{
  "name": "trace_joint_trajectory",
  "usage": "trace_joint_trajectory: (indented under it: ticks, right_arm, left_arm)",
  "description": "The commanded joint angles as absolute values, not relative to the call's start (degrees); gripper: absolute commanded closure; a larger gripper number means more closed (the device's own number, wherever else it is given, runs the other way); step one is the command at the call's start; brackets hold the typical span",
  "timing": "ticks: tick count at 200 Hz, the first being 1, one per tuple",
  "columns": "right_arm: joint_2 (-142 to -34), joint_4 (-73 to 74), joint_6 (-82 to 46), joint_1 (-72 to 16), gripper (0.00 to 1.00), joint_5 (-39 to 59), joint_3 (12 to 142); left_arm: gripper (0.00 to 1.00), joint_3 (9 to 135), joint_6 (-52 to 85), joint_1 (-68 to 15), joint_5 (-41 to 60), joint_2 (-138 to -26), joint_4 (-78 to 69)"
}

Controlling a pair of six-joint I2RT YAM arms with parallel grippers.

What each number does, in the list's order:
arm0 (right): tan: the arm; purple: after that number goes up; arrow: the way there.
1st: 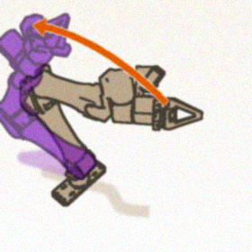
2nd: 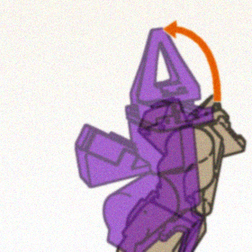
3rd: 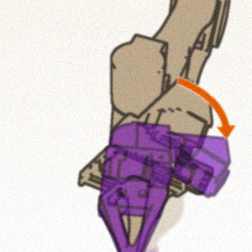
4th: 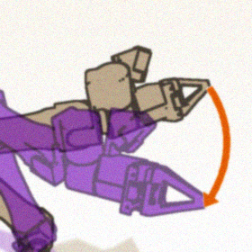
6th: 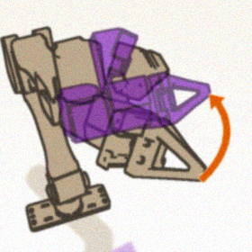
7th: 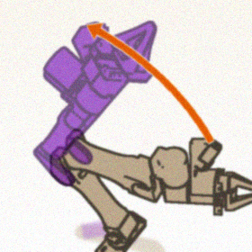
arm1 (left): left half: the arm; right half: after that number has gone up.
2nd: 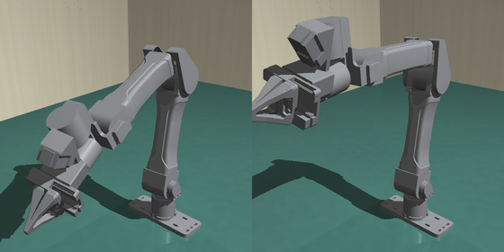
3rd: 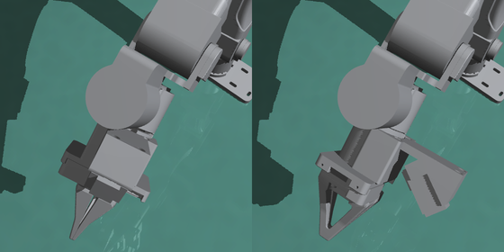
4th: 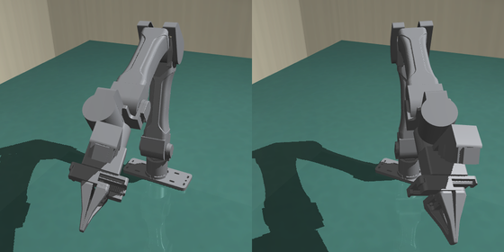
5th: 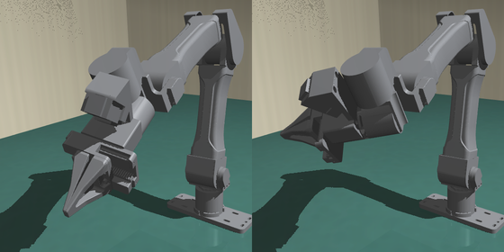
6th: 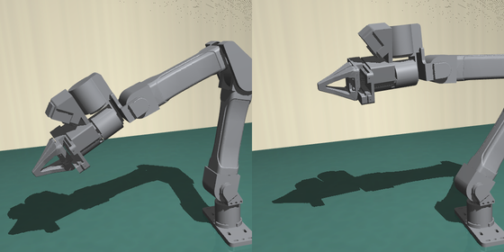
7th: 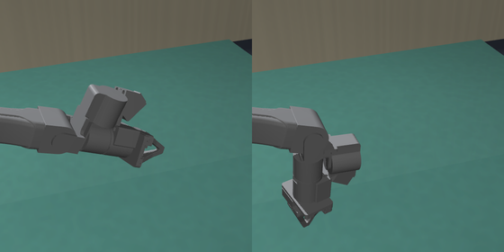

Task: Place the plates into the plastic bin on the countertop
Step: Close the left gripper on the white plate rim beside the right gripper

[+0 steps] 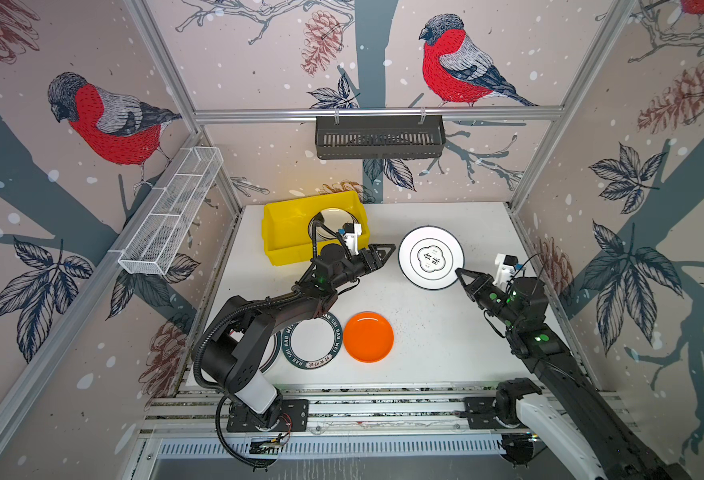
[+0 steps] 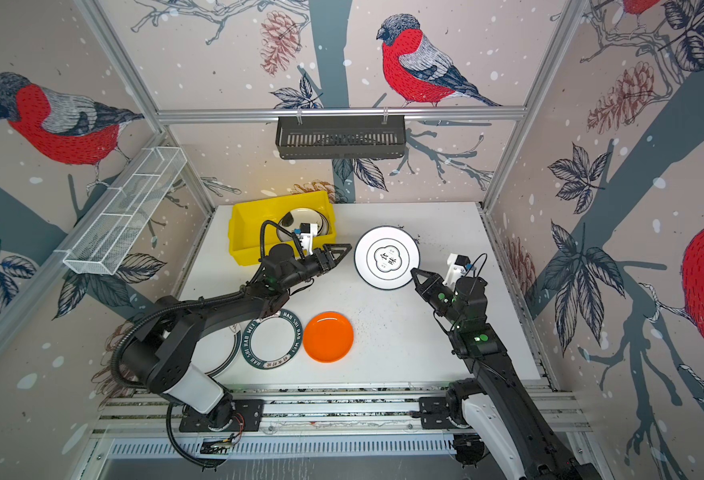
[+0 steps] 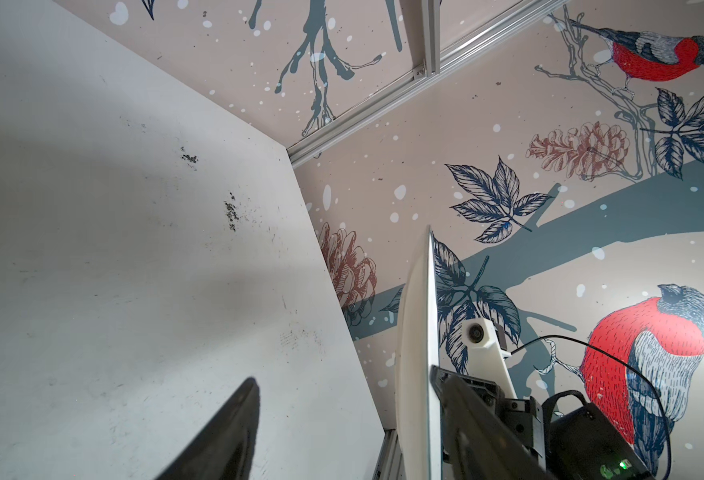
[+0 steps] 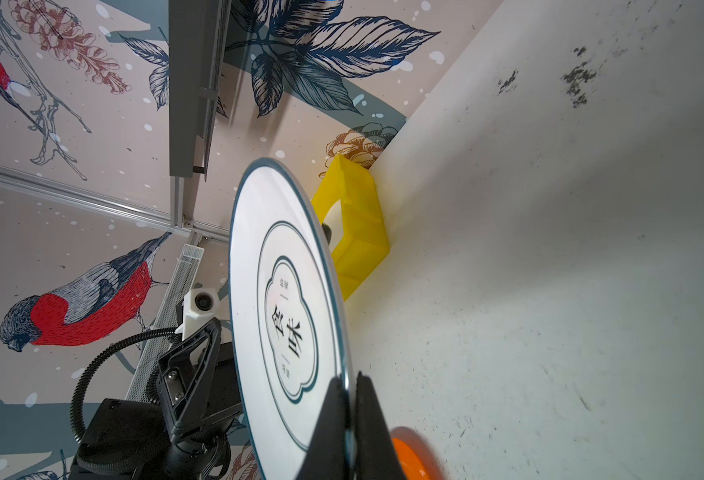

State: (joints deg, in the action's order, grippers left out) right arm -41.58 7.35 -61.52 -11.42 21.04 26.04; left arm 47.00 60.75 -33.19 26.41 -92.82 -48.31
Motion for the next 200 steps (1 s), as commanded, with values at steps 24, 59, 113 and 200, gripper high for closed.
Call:
trace_joint_trajectory:
  ticks: [24, 59, 113, 200]
  right_arm:
    - [-43.5, 12.8, -61.3, -11.3, 1.00, 22.9, 25.9]
    - [-45.4, 13.5, -60.9, -11.3, 1.00, 23.8, 26.8]
    - [-48.6, 14.4, -60.4, -11.4, 1.00, 25.9, 28.6]
    - [-51.7, 14.2, -57.9, -13.4, 0.99, 26.8, 31.2]
  left_arm:
    - [0.35, 46.9, 66.2, -34.4, 28.0, -95.9, -58.7]
    - [0.44, 47.0, 68.5, -35.1, 27.0, -98.1, -63.5]
    - [0.56, 48.3, 70.3, -35.8, 25.9, -100.7, -67.3]
    - [0.86, 49.7, 70.1, -36.0, 26.3, -102.1, -66.5]
